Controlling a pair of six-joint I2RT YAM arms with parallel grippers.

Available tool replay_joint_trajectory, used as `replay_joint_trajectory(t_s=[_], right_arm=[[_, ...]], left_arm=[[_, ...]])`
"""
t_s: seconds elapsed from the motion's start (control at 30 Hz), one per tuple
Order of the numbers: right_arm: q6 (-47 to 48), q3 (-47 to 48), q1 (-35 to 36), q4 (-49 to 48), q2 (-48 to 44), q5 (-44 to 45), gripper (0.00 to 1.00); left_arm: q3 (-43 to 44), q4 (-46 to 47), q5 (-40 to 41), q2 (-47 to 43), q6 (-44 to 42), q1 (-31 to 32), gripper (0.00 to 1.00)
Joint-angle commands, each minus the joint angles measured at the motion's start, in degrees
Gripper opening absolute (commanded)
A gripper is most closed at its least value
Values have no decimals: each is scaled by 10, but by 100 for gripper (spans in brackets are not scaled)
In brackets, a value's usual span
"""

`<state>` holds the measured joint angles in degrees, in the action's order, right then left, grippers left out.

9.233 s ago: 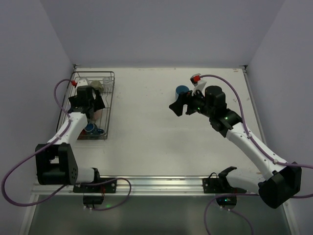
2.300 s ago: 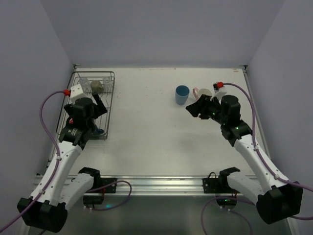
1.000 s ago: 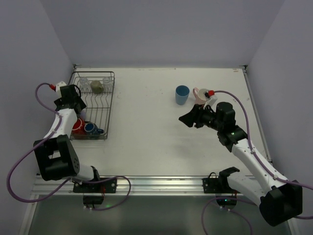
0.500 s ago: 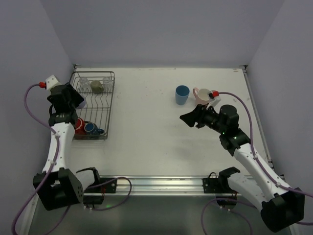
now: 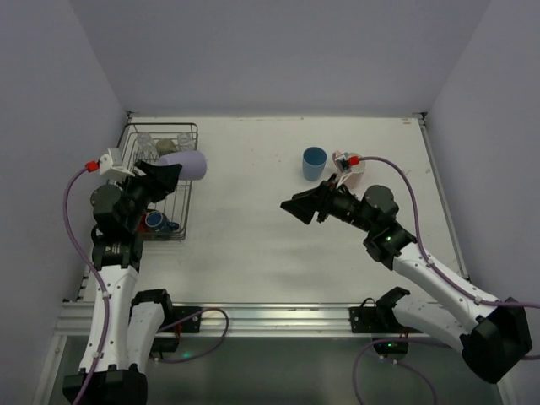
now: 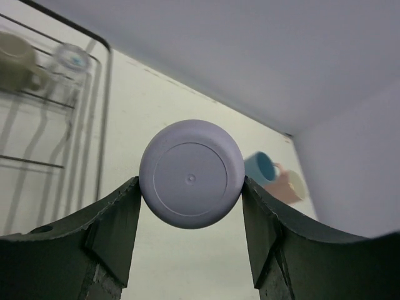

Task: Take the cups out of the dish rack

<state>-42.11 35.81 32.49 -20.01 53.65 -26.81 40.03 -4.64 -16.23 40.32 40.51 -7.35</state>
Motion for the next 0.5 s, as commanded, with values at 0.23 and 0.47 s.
replay_joint_trajectory(t_s=[0.23, 0.47], right_arm=[[-37, 57, 61, -171, 133, -8, 83], [-42, 109, 74, -183, 197, -9, 81]], left_arm=[[-132, 319, -238, -13, 230, 77, 19], [-173, 429, -259, 25, 279, 101, 19]])
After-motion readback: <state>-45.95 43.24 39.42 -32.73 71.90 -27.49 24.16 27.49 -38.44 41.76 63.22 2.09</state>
